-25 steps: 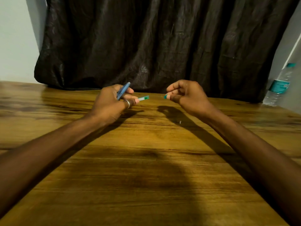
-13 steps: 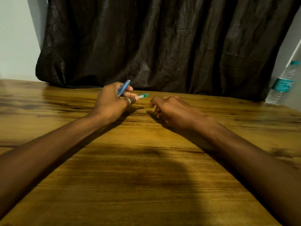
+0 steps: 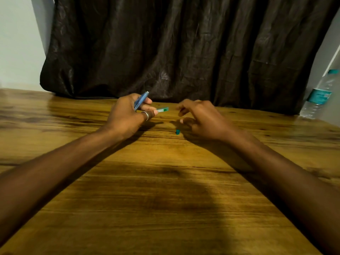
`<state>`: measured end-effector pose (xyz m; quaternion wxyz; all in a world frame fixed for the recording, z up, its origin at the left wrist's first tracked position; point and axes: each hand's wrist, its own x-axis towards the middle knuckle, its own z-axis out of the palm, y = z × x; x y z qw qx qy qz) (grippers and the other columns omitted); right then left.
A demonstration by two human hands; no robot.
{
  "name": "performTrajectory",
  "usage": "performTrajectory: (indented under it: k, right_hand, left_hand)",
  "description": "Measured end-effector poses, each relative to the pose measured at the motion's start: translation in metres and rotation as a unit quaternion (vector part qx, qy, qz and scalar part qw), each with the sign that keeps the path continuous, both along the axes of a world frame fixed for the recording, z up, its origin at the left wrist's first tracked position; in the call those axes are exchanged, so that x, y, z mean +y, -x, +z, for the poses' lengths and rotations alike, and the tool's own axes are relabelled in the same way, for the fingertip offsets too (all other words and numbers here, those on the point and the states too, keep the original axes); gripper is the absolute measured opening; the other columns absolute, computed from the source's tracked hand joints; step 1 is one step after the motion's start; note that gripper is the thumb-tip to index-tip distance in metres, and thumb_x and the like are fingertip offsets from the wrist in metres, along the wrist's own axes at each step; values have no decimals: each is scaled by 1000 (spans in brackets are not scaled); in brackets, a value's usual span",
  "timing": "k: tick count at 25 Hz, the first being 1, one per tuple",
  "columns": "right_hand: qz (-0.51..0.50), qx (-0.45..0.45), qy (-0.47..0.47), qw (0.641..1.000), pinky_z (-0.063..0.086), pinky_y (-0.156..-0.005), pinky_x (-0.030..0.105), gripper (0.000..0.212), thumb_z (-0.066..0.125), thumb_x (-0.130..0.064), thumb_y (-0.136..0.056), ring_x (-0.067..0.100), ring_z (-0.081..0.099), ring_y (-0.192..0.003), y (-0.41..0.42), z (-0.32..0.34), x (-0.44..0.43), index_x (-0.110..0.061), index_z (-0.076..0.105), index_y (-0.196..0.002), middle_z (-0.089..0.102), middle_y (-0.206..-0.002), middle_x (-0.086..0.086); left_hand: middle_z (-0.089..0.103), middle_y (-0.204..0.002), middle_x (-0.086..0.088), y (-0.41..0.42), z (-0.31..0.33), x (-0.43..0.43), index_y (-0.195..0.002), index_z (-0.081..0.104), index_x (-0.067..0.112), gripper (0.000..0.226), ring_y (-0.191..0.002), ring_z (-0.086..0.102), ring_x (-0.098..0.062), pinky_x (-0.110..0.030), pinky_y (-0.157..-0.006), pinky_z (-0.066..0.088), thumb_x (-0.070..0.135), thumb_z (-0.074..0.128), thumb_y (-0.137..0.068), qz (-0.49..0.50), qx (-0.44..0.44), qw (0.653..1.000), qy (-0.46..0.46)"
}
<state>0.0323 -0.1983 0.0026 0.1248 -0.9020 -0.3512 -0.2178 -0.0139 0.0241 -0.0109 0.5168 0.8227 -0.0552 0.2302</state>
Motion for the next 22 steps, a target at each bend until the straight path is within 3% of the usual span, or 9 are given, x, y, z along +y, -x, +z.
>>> performTrajectory:
  k: [3,5,9,13,17,20,22]
  right_hand:
    - [-2,43,-190,981,51,-80,13,26,71,-19,-90,-1,66,-95,-1,5,0,-22,70,-116,73,-100,-11]
    - [5,116,-265,957,54,-78,18,20,73,-19,-89,1,69,-89,1,4,3,-23,74,-109,75,-93,-9]
    - [29,231,-318,919,55,-62,21,19,72,-11,-89,17,71,-84,12,4,12,-13,75,-108,77,-95,11]
    - [37,276,-360,890,55,-63,17,20,69,1,-88,17,68,-83,19,6,16,-2,73,-107,75,-99,19]
    - [47,358,-449,817,58,-68,18,16,66,7,-88,14,71,-77,21,1,21,-1,72,-99,74,-87,16]
    - [61,414,-519,746,60,-74,22,16,63,10,-89,16,74,-79,23,-1,24,-1,70,-99,73,-89,16]
    - [72,448,-558,695,61,-75,23,17,61,10,-89,18,74,-80,25,-2,26,1,69,-101,73,-91,16]
  left_hand:
    - [74,-92,6,-2,-1,-1,-108,67,23,28,-90,70,0,-21,-82,55,17,82,-84,-7,9,1000,0]
    - [76,-92,4,-3,-2,-3,-109,68,21,30,-90,71,-2,-22,-81,55,17,83,-83,-17,17,1000,5]
    - [79,-89,2,-4,-3,-3,-110,68,21,32,-84,72,0,-15,-73,51,17,84,-82,-28,23,999,5]
    - [79,-90,1,-3,-2,-3,-108,68,24,30,-85,74,-3,-21,-76,53,16,83,-83,-48,32,998,20]
    - [79,-89,2,-1,-1,-5,-109,68,24,30,-84,74,-3,-23,-78,53,16,82,-83,-72,37,996,39]
    - [80,-88,1,-1,-2,-3,-106,70,24,29,-91,76,-15,-40,-91,59,18,84,-82,-78,32,993,86]
    - [80,-97,-5,-1,-3,-1,-106,72,25,31,-101,75,-26,-52,-98,57,22,86,-79,-86,30,989,118]
